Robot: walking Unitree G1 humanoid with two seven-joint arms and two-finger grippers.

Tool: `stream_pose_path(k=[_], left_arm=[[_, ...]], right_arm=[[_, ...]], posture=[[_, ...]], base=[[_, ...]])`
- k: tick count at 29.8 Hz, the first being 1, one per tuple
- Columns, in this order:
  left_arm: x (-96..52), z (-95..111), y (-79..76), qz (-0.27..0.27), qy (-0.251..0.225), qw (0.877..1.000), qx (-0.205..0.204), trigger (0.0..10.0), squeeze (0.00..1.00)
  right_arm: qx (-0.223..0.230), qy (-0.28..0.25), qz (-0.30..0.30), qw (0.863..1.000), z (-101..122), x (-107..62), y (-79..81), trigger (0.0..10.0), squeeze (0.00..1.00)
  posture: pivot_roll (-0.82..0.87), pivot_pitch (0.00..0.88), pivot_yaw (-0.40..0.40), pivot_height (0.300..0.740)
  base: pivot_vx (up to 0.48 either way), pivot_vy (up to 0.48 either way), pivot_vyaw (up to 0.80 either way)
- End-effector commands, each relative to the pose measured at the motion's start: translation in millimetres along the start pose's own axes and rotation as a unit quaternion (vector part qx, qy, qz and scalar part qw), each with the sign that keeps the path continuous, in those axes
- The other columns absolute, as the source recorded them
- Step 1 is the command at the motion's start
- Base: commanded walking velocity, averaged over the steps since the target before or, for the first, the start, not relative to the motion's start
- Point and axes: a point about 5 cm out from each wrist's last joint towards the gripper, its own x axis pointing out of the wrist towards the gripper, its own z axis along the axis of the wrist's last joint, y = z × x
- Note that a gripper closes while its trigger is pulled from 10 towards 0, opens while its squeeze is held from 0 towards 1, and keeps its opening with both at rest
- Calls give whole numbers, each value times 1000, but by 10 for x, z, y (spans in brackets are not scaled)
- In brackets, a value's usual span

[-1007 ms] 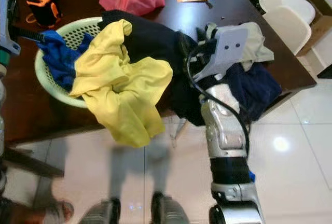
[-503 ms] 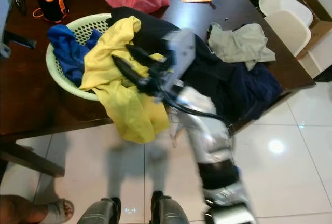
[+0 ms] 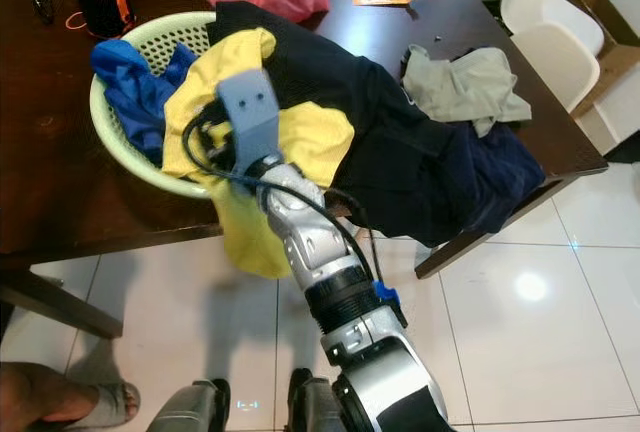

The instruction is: Hang hanger

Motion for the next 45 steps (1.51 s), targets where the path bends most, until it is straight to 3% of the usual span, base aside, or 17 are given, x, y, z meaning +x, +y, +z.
stream_pose_path(k=[1, 5, 7, 8, 10, 11, 12, 16, 19, 22, 24, 27, 31, 36, 37, 39, 45], left_arm=[[-37, 59, 4, -2, -11, 1000, -2, 10000, 0], [-37, 57, 2, -3, -10, 1000, -3, 10000, 0], [-34, 55, -14, -6, -10, 1000, -5, 10000, 0], [-28, 61, -44, -12, -11, 1000, -9, 10000, 0], [-28, 64, -52, -14, -11, 1000, -10, 10000, 0], [-29, 67, -54, -14, -11, 1000, -10, 10000, 0], [-33, 70, -54, -14, -11, 1000, -11, 10000, 0], [-47, 76, -46, -11, -10, 1000, -11, 10000, 0], [-83, 73, -24, -5, -5, 1000, -11, 10000, 0], [-89, 69, -20, -4, -4, 1000, -11, 10000, 0], [-105, 65, -27, -2, -2, 1000, -12, 10000, 0], [-111, 64, -25, -1, -2, 1000, -12, 10000, 0], [-118, 54, -17, 0, 0, 1000, -12, 10000, 0], [-121, 48, -27, 0, 2, 1000, -14, 10000, 0], [-118, 49, -37, -1, 2, 1000, -15, 10000, 0], [-110, 48, -50, -3, 1, 1000, -19, 10000, 0], [-106, 50, -59, -1, 1, 1000, -21, 10000, 0]], right_arm=[[-8, -36, -26, 999, 166, -28, -133, 10000, 1000], [-23, -59, -29, 998, 288, -40, -196, 10000, 1000], [-45, -84, -32, 995, 441, -39, -258, 10000, 1000], [-88, -109, -16, 990, 627, 43, -250, 10000, 1000], [-101, -110, -5, 989, 649, 80, -224, 10000, 1000], [-111, -85, 26, 990, 572, 125, -136, 10000, 0], [-105, -29, 65, 992, 400, 168, -16, 10000, 0], [-89, 8, 68, 994, 266, 201, 55, 10000, 0], [-49, 65, 51, 995, 89, 261, 87, 10000, 0], [-44, 75, 49, 995, 64, 272, 87, 10000, 0], [-60, 62, -27, 996, 129, 341, -153, 10000, 0], [-73, 45, -64, 994, 210, 352, -293, 10000, 0], [-87, 16, -91, 992, 372, 349, -475, 10000, 0], [-105, 10, -90, 990, 437, 335, -558, 10000, 0], [-125, 28, -53, 990, 395, 329, -545, 10000, 0], [-109, 78, 31, 991, 244, 306, -478, 10000, 0], [-72, 119, 116, 983, 81, 302, -307, 10000, 0]], posture=[[184, 193, -50, 740], [177, 195, -48, 740], [174, 195, -46, 740], [167, 197, -48, 740], [168, 197, -48, 740], [170, 198, -50, 740], [172, 200, -52, 740], [177, 205, -62, 740], [178, 210, -74, 740], [178, 210, -74, 740], [176, 209, -88, 740], [174, 210, -89, 740], [169, 210, -90, 740], [161, 210, -90, 740], [156, 208, -87, 740], [149, 202, -87, 740], [154, 194, -92, 740]], base=[[0, 0, 0], [0, 0, 0], [0, 0, 0], [0, 0, 0], [0, 0, 0], [0, 0, 0], [0, 0, 0], [0, 0, 0], [0, 0, 0], [0, 0, 0], [0, 0, 0], [0, 0, 0], [0, 0, 0], [0, 0, 0], [0, 0, 0], [0, 0, 0], [0, 0, 0]])
